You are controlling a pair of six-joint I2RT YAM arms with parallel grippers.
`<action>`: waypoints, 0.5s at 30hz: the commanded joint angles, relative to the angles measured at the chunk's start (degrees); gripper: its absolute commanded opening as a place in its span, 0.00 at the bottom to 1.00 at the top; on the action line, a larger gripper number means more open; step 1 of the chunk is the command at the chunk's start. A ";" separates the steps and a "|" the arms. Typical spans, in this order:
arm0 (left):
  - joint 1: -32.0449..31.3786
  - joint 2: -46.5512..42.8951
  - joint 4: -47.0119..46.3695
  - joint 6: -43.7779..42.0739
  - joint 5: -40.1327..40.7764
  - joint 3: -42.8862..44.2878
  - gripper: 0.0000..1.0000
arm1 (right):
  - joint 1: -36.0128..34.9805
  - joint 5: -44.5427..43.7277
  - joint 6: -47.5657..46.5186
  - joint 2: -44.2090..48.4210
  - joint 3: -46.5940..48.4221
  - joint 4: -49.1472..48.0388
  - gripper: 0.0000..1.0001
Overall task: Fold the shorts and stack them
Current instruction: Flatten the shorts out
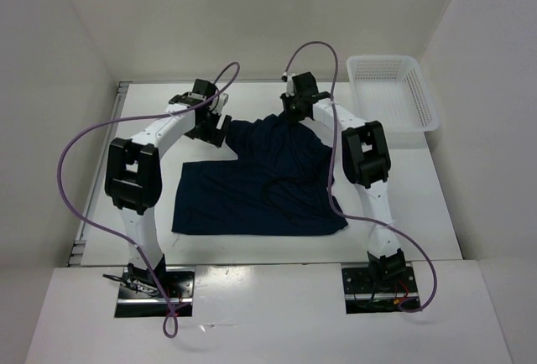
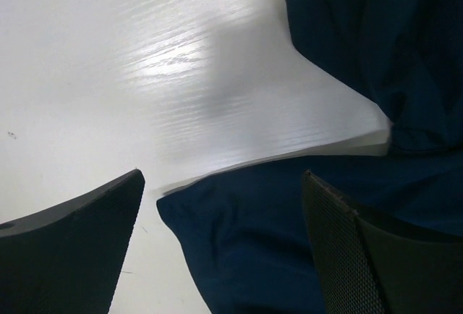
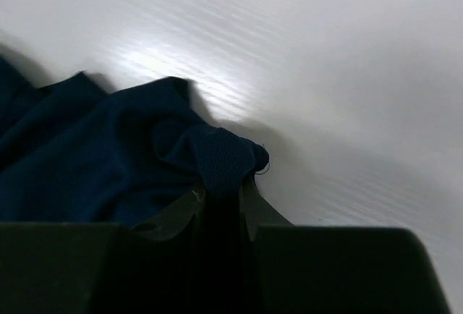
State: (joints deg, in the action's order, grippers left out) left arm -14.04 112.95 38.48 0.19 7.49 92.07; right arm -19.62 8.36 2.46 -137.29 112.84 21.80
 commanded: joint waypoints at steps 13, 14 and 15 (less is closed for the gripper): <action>15.19 -3.79 0.46 -0.19 -20.32 -0.67 0.96 | -23.00 2.79 -26.53 27.51 -28.98 -2.91 0.24; 15.19 -3.79 0.46 -0.19 -20.32 -1.19 0.96 | -23.71 3.50 -28.72 27.52 -29.77 -2.30 0.30; 15.19 -3.79 0.46 -0.19 -21.10 -1.19 0.96 | -25.28 4.38 -30.13 28.04 -29.78 -0.72 0.34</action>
State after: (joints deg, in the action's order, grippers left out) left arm 2.70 112.07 38.63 0.23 -8.14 91.48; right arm -44.10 11.31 -21.21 -112.60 84.42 19.79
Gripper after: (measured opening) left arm 0.962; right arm 0.323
